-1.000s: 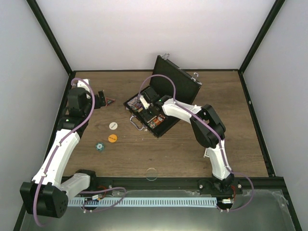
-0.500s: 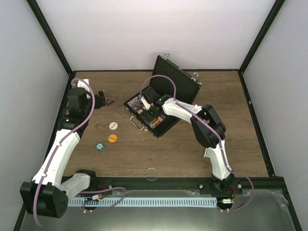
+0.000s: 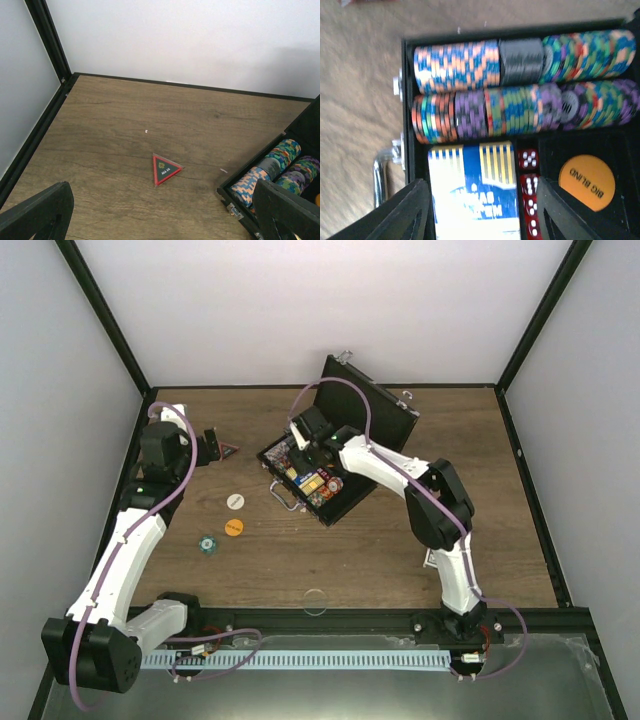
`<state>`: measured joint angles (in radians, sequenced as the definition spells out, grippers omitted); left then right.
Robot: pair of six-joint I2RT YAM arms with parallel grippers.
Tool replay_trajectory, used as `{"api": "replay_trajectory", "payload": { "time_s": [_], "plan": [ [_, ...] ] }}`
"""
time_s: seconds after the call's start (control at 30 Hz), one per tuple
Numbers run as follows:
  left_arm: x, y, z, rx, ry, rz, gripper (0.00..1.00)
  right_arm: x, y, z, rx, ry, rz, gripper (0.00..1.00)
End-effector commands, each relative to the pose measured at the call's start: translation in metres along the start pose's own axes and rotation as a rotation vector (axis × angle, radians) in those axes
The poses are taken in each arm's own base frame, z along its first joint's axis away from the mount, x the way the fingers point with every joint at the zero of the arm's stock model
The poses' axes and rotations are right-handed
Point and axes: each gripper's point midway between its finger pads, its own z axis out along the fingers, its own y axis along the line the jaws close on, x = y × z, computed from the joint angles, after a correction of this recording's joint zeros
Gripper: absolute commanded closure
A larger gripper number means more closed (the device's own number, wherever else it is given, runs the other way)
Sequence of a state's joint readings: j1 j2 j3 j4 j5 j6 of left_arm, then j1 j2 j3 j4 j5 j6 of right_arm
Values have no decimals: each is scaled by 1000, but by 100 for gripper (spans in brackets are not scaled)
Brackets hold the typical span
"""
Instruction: Pack up texas hold em set
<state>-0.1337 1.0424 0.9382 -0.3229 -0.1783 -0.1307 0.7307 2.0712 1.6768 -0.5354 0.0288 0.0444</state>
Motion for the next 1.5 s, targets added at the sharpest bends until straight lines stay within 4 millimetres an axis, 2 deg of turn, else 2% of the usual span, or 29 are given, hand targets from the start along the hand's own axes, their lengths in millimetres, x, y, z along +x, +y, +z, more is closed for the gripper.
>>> {"api": "replay_trajectory", "payload": {
  "time_s": [0.0,0.17,0.4,0.8,1.2,1.47],
  "plan": [
    [-3,-1,1,1,-15,-9,0,-32,-4,4,24,-67,47,41],
    [-2,-1,2,3,-12,-8,0,-36,-5,20,37,-43,53,44],
    [-2,-2,2,4,-12,-8,0,-15,-17,37,118,36,55,44],
    [-1,-2,3,4,-6,-6,0,14,-15,57,150,118,33,44],
    [-1,-3,3,10,-6,-9,0,10,-15,64,155,118,78,38],
    [-1,-3,2,12,-8,-9,0,4,-18,67,173,112,97,37]
  ]
}}
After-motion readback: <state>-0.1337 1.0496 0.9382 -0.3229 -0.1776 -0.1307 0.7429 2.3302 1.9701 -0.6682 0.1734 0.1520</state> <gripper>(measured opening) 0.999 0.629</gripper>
